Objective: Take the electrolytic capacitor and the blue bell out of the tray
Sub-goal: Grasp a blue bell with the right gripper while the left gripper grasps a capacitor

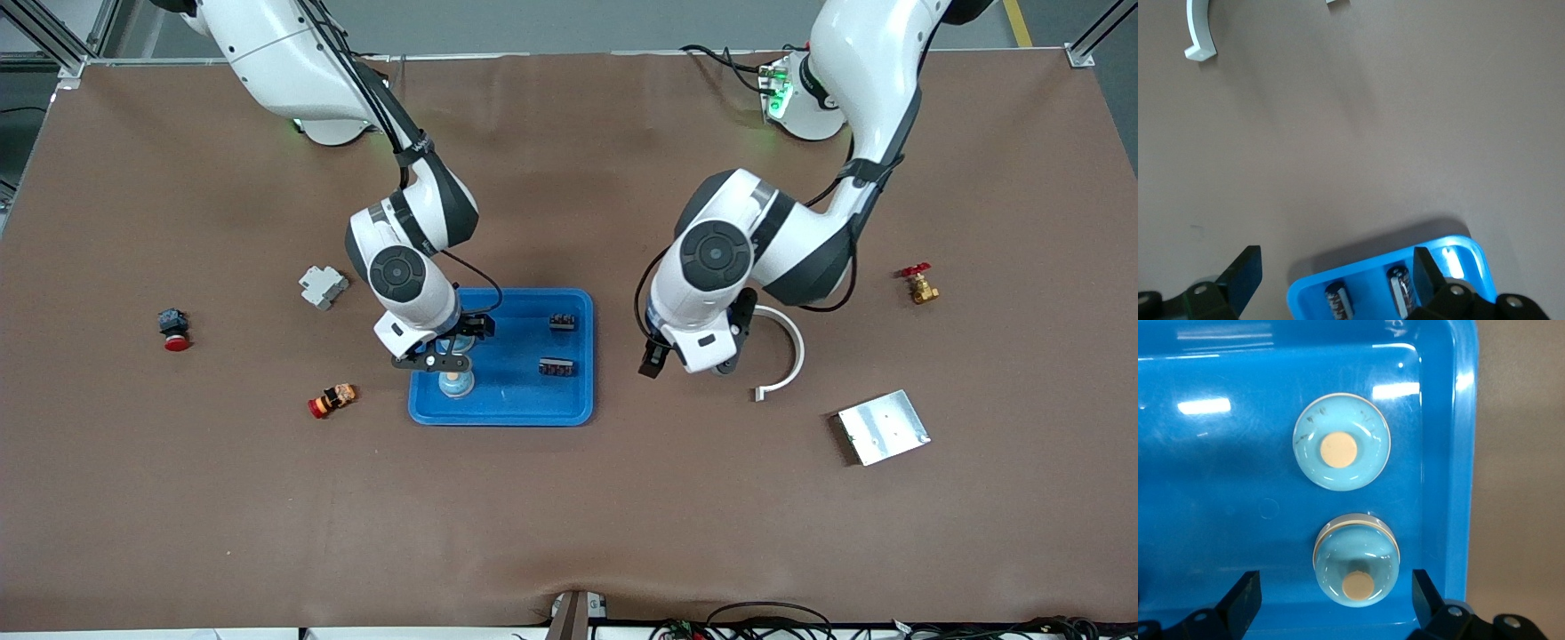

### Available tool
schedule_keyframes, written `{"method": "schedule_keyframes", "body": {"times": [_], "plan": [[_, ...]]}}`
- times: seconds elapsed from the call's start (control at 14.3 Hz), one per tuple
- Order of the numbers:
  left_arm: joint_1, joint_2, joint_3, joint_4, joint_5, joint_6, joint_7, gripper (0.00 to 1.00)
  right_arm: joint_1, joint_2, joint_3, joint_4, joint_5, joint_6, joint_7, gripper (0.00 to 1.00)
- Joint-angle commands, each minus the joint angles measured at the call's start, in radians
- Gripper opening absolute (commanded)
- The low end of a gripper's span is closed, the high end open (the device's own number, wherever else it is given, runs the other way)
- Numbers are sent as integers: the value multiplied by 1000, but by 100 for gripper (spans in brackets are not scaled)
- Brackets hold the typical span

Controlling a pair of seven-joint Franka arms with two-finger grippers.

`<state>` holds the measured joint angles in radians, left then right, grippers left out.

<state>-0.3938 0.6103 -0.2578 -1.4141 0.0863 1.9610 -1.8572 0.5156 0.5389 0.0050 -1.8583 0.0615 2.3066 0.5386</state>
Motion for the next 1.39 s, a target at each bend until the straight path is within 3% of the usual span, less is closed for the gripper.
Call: {"method": "schedule_keyframes", "body": {"times": [0.0,0.28,0.63,0.84,1.32], "plan": [[-51,117,9,135,64,-7,-98,100,9,9,-8,-5,-2,33,26,100],[-118,135,74,153,64,71,-192,100,15,21,-8,-5,-2,51,63,100],[-143,178,89,159,64,177,-310,100,15,47,-8,-5,0,54,67,100],[-213,201,153,164,62,228,-347,100,14,47,-7,-5,0,56,67,100],[-257,279,155,210,58,248,-418,100,12,56,-6,-5,1,65,106,100]]}}
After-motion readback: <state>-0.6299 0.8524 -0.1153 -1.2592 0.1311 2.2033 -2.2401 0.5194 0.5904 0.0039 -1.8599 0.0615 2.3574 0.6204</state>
